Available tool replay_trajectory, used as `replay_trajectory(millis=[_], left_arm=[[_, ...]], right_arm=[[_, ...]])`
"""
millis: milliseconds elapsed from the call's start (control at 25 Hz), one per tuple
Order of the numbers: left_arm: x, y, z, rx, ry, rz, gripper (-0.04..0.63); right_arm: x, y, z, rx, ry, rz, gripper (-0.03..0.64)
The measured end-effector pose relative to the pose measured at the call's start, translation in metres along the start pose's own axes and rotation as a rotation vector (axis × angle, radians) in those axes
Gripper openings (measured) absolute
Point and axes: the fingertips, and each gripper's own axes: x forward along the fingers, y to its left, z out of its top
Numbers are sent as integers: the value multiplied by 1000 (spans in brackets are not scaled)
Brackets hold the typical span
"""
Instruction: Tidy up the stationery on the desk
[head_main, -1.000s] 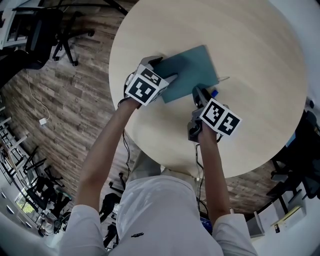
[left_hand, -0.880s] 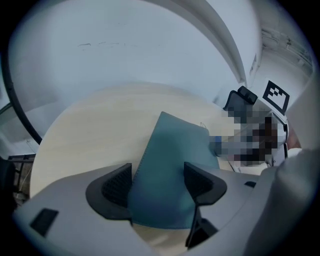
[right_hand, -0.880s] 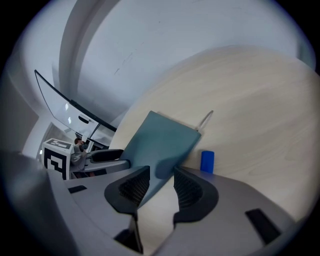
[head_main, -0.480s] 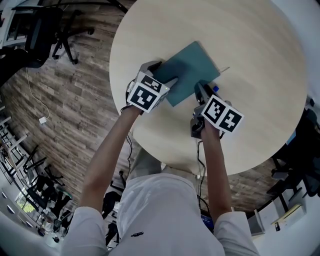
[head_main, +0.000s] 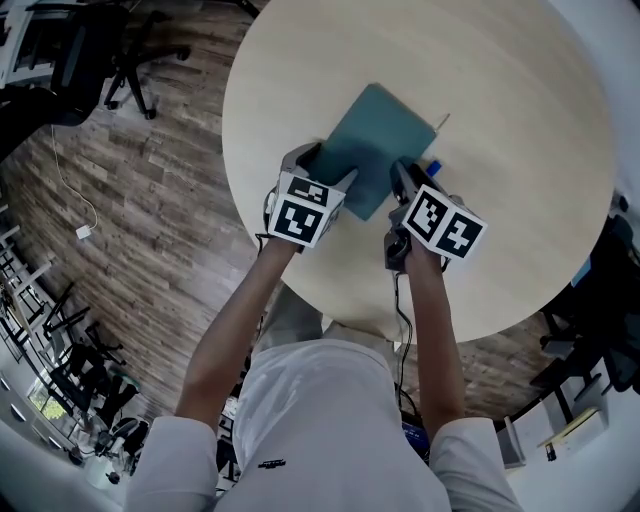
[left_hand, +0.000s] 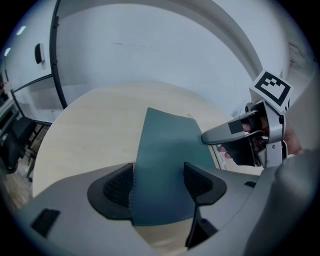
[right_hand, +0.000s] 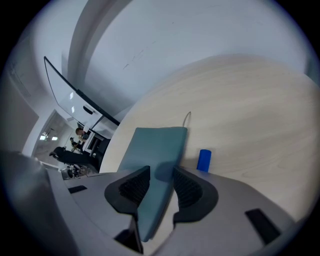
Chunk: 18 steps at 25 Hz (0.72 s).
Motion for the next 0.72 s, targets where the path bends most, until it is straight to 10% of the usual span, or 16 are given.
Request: replay_trajectory(millis=[720], left_arm=[[-25, -59, -65, -148, 30, -3, 311]], right_arm=[[-6, -1, -16, -231, 73, 13, 167]])
